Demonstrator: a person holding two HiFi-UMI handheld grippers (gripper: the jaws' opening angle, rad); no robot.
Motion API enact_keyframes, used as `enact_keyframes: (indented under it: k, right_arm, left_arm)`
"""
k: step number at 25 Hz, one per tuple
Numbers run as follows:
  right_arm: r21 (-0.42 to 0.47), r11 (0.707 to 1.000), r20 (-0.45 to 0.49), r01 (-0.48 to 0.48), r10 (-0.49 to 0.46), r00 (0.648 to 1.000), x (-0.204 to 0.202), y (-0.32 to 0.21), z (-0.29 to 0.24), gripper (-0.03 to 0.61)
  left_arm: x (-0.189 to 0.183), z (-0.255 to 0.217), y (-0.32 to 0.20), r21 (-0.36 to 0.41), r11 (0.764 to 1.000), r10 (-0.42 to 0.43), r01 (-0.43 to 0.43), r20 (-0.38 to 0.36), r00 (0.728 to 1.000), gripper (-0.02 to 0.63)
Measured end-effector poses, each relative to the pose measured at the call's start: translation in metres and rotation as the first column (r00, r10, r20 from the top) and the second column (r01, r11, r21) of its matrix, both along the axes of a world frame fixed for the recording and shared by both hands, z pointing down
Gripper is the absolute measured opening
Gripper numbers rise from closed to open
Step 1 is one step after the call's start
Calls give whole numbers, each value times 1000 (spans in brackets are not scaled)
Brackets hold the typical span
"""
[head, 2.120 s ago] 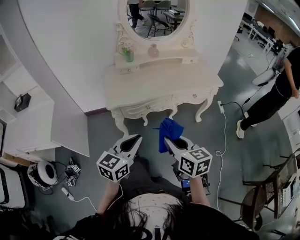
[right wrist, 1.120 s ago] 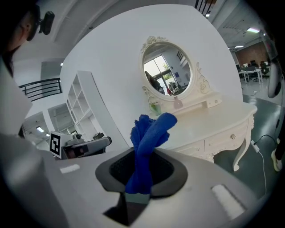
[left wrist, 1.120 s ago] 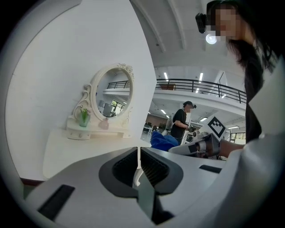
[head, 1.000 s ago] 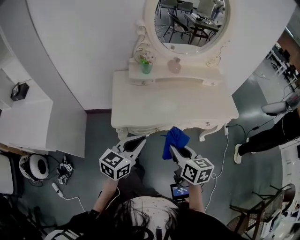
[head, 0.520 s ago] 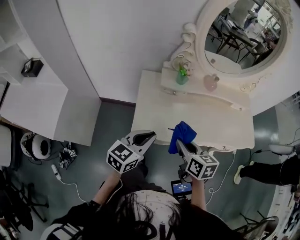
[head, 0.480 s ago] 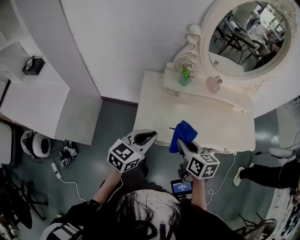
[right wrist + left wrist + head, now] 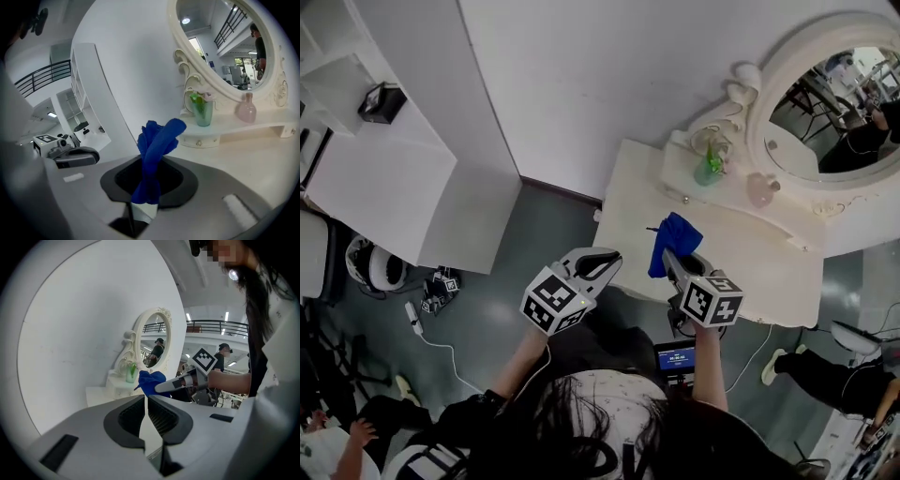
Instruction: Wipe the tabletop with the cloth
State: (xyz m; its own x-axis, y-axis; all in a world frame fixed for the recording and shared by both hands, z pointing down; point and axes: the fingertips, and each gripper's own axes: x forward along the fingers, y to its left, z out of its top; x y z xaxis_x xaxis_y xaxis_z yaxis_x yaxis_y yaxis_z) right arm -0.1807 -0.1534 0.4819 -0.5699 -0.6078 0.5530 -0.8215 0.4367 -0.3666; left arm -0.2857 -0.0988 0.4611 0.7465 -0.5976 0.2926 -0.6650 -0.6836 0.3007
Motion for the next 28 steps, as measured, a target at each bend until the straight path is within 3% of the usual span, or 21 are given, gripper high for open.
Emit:
enact_keyframes:
  k: [10,17,21,28]
  right_arm:
    - [-85,985,-74,153,-159,984,-30,-77,53,86]
    - [-241,933,-27,266,-281,959,-73,-96,116,86]
    - [-319,910,-114,266,-316,942,-69,-99,162,86]
    - [-330,923,-126,196,-249,960,-41,-112,170,87]
  left_arm:
    - [-20,10,-21,-34,986,-165,165,16,986,3]
    - [-22,11,-36,-52,959,-278,280,35,960,3]
    - [-17,13,-40,-62,955,-288,291,53,956,3]
    - [-10,15,-44,-75,972,-216,222,78,973,3]
